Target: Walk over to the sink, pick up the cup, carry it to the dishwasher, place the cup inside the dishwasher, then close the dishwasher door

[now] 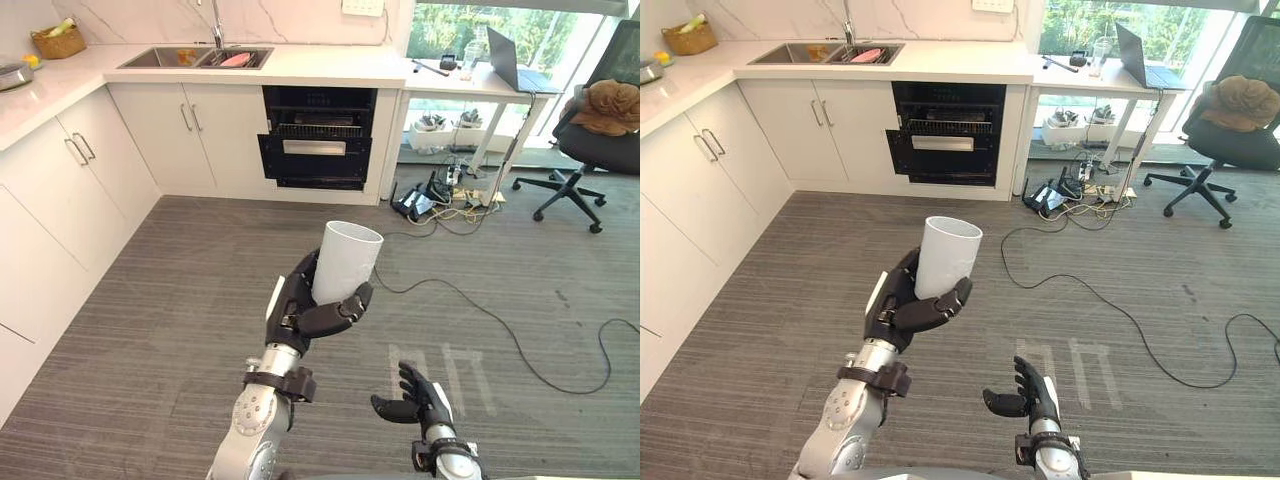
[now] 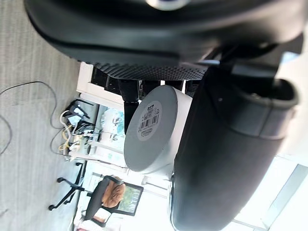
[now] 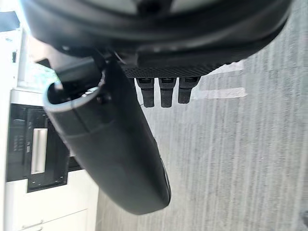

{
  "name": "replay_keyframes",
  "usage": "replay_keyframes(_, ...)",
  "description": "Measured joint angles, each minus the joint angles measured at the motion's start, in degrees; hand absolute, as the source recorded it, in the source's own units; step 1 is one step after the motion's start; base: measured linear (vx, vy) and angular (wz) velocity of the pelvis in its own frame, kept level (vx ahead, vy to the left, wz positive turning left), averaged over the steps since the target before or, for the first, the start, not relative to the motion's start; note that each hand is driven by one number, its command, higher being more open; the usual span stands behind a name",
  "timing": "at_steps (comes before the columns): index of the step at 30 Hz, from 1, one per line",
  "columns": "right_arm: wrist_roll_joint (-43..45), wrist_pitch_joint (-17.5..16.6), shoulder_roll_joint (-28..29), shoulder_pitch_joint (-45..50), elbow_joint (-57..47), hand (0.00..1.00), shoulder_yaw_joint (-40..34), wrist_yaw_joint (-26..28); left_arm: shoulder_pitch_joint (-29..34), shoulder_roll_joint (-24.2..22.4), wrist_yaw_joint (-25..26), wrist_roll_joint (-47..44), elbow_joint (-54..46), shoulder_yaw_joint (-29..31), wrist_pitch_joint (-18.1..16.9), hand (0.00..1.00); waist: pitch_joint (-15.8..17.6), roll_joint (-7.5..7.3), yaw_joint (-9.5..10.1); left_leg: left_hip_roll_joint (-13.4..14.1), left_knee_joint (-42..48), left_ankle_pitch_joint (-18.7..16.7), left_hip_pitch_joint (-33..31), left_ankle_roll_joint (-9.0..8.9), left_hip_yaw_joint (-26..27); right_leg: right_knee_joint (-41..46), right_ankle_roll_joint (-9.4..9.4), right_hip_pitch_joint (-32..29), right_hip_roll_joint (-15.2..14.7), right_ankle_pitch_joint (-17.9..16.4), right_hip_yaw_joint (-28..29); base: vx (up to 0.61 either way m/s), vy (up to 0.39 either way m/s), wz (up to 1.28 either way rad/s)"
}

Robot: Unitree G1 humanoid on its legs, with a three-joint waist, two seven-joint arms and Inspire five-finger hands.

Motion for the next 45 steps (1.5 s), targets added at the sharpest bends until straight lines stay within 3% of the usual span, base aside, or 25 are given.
replay_keyframes(6,-0.05,0.20,0.06,-1.61,4.03,0.90,-0.04,-0.66,-1.47,0.38,0.64,0.43,5.21,-0.07,1.18,0.30,0.27,0.31,0.54,0.30,-0.62,0.57,-0.92,-0.83,-2.27,-2.80,-0.27,1.74,-0.02,1.29,-5.08,0.02,-0.028,0.22)
replay_keyframes(9,-0.61,0.65,-1.07,-3.79,5.21,0.90,-0.26,-1.55,-1.51,0.31,1.22,0.66,5.04,0.27,1.44,0.30,1.11,0.90,1.91,-0.37,1.37,0.75,-3.19,-1.04,-6.86,-1.64,-0.57,1.91,-0.41,-0.02,-10.00,0.00,-0.035,0.72)
replay_keyframes(12,-0.62,0.63,-1.55,-5.22,5.22,0.90,-0.26,-1.92,-1.49,0.31,1.26,0.63,4.88,1.46,1.44,0.30,1.95,1.24,3.05,-1.11,2.58,0.65,-3.88,-1.11,-8.12,-0.30,-0.64,2.81,-0.90,-1.44,-12.52,-0.03,-0.003,0.67)
replay_keyframes(14,-0.62,0.61,-1.56,-6.66,5.17,0.90,-0.29,-2.11,-1.51,0.32,1.25,0.60,3.91,2.35,1.42,0.30,3.27,1.33,3.46,-0.56,5.00,-1.09,-5.25,-0.60,-4.71,0.68,-0.57,3.86,-1.47,-2.58,-15.87,-0.07,0.011,0.84)
replay_keyframes(18,-0.63,0.61,-1.81,-8.13,4.74,0.90,-1.16,-3.14,-1.51,0.15,1.20,0.49,2.76,2.42,1.42,0.30,4.17,1.07,3.67,3.87,9.18,-1.49,-7.49,1.21,12.58,3.06,1.27,4.22,-4.18,-5.41,-21.61,0.03,0.038,0.74)
replay_keyframes(22,-0.80,0.62,-1.49,-9.28,1.69,0.90,-1.28,-3.56,-1.48,0.57,1.21,0.47,2.50,3.44,1.42,0.30,4.83,0.97,4.35,2.06,14.86,-6.21,-9.74,2.33,12.88,4.56,3.51,4.15,-6.88,-7.16,-21.78,0.15,0.137,0.12)
replay_keyframes(24,-2.30,0.59,-1.06,-9.48,0.15,0.90,-1.29,-3.62,-1.37,0.64,1.14,0.48,2.16,3.56,1.45,0.30,5.30,0.35,4.40,0.89,21.31,-12.21,-10.79,3.34,13.05,9.19,5.56,4.07,-9.88,-10.35,-21.78,0.21,0.223,0.03)
replay_keyframes(25,-2.41,0.60,-0.97,-9.69,0.14,0.90,-1.25,-3.61,-1.07,0.42,1.05,0.51,1.80,3.59,1.47,0.30,5.51,0.15,4.29,0.53,22.66,-13.50,-10.73,3.59,12.99,11.38,6.08,3.73,-10.75,-11.17,-21.51,0.19,0.185,-0.02)
replay_keyframes(26,-2.83,0.63,-1.08,-9.96,0.06,0.90,-1.27,-3.62,-0.69,0.04,1.00,0.52,1.60,3.57,1.47,0.30,5.60,0.36,4.27,0.26,24.34,-14.88,-10.68,3.65,13.09,16.34,5.93,1.94,-11.87,-11.68,-20.69,0.26,0.263,0.06)
replay_keyframes(27,-2.93,0.82,-1.00,-9.96,-0.79,0.90,-1.32,-3.71,0.00,-0.30,1.00,0.63,0.35,3.62,1.79,0.30,5.76,0.24,3.62,-1.05,24.64,-16.41,-9.42,4.54,12.77,27.60,5.53,-2.16,-14.09,-11.45,-19.46,0.27,0.265,0.14)
replay_keyframes(28,-2.97,0.87,-0.71,-9.88,-1.30,0.90,-1.32,-3.75,0.17,0.01,0.99,0.68,-0.46,3.69,1.89,0.30,6.13,-0.37,3.33,-1.77,24.54,-16.80,-8.80,4.95,12.50,31.50,4.79,-3.52,-14.95,-10.87,-18.49,0.34,0.288,0.43)
replay_keyframes(29,-3.25,0.97,0.09,-9.74,-2.22,0.90,-1.56,-3.68,0.42,0.93,0.99,0.97,-2.10,3.87,1.88,0.30,6.87,-1.32,2.47,-2.75,24.05,-17.88,-6.80,5.98,11.34,40.96,2.55,-7.42,-15.48,-9.99,-14.67,0.31,0.173,0.40)
replay_keyframes(32,-4.01,0.98,0.89,-9.04,-4.46,0.90,-1.52,-3.64,0.41,1.20,1.20,1.04,-2.39,4.81,1.88,0.30,7.08,-0.87,2.07,-2.93,20.47,-18.88,-1.70,6.10,8.69,45.29,0.76,-12.70,-11.34,-14.66,-11.61,0.37,0.111,0.50)
replay_keyframes(35,-3.99,0.96,1.16,-9.06,-7.86,0.90,-1.51,-3.60,0.10,1.05,1.25,1.04,-2.64,5.09,1.71,0.30,7.38,-0.34,1.06,-2.43,15.95,-18.94,3.07,5.74,5.15,39.90,0.42,-20.01,-6.28,-15.91,-11.94,0.45,-0.021,0.66)
replay_keyframes(36,-3.97,0.94,0.94,-9.10,-9.36,0.90,-1.52,-3.63,-0.12,0.74,1.28,1.04,-2.63,5.02,1.68,0.30,7.58,0.16,0.95,-1.78,14.72,-19.60,4.87,4.55,4.16,35.63,0.62,-22.95,-4.34,-15.40,-11.99,0.55,-0.087,0.58)
replay_keyframes(37,-3.97,0.88,0.99,-9.07,-10.24,0.90,-1.40,-3.67,-0.26,0.70,1.30,1.05,-2.65,4.93,1.42,0.30,7.17,-0.13,0.69,-1.81,14.66,-21.03,5.92,2.17,3.36,28.09,-0.06,-24.19,-2.97,-10.72,-11.83,0.57,-0.098,0.63)
replay_keyframes(38,-3.97,0.80,1.03,-8.97,-10.26,0.90,-1.09,-3.70,-0.28,0.79,1.30,1.05,-2.52,4.90,1.31,0.30,6.85,-0.98,0.48,-2.24,14.71,-21.70,6.67,1.22,3.22,25.48,-1.10,-24.52,-3.09,-4.40,-11.13,0.53,-0.099,0.69)
replay_keyframes(39,-3.97,0.88,0.18,-9.04,-9.76,0.90,-0.52,-3.69,-0.26,-0.28,1.44,1.04,-1.02,4.49,1.35,0.30,6.25,0.72,0.19,-0.89,15.19,-22.99,8.20,0.04,2.68,27.52,-1.98,-23.69,-2.66,-2.74,-12.48,0.45,-0.089,0.46)
replay_keyframes(40,-3.96,1.06,-0.25,-9.07,-9.94,0.90,-0.39,-3.67,-0.07,-0.98,1.55,1.06,-0.60,4.33,1.39,0.30,6.02,1.99,0.25,0.53,16.50,-23.11,7.96,-0.26,2.56,27.07,-2.66,-22.66,-1.78,-3.33,-13.40,0.56,-0.133,0.38)
replay_keyframes(42,-3.92,1.21,-0.16,-7.85,-12.46,0.90,0.28,-3.68,-0.11,-2.12,1.76,1.03,-0.30,4.23,1.53,0.30,6.26,3.30,0.61,4.32,33.75,-20.20,2.85,-2.56,2.59,22.79,-4.22,-16.09,1.35,-5.34,-15.01,0.52,-0.175,0.13)
replay_keyframes(43,-3.89,1.21,0.19,-6.57,-14.34,0.90,0.70,-3.75,-0.06,-2.35,1.75,1.01,-0.33,4.23,1.54,0.30,6.39,3.27,1.19,5.45,40.52,-18.15,0.44,-2.62,2.60,21.20,-4.65,-13.43,2.14,-5.61,-14.87,0.50,-0.166,-0.08)
replay_keyframes(45,-3.76,0.95,0.34,-3.28,-21.41,0.90,2.16,-4.41,2.09,-2.86,1.65,0.98,-3.44,3.80,1.54,0.30,6.44,3.24,2.37,8.86,56.39,-18.32,-5.88,-1.68,5.18,14.75,-5.37,-4.18,4.19,-6.03,-13.76,0.46,-0.109,-0.27)
